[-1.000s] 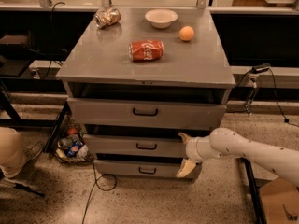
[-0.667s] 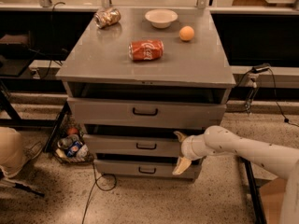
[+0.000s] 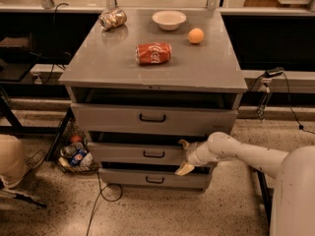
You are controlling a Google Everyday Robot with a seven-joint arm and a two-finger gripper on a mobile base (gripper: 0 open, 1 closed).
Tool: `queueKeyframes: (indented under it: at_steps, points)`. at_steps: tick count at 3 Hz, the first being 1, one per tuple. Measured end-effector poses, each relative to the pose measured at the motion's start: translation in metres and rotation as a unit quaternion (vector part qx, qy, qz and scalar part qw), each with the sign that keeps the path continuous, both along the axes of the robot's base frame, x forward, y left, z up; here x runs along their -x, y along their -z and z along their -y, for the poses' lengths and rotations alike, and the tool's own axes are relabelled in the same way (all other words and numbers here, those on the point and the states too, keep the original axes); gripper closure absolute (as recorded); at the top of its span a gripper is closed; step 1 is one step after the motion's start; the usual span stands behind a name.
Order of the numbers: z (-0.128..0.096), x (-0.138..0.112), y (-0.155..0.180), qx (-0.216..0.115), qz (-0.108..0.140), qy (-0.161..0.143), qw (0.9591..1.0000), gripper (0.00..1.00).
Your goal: Open middle drawer
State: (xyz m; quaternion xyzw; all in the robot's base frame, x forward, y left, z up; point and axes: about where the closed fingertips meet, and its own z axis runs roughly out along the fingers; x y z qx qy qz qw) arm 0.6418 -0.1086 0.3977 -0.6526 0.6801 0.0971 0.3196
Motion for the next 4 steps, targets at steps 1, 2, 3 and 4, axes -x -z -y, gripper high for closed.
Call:
queueKeyframes:
  at_steps: [1,2,3,4]
  points:
    - [0.0001,0.0019,-0.0069,0.0,0.0,0.0,1.0,0.48]
    - [0.0021,0.0063,-0.0103,-0.001,0.0,0.001,1.0,0.79]
    - [0.0021,0.0064,-0.0146,-0.001,0.0,0.001,1.0,1.0]
    - [0.0021,0.0065,-0.0157,-0.001,-0.001,0.001,1.0,1.0]
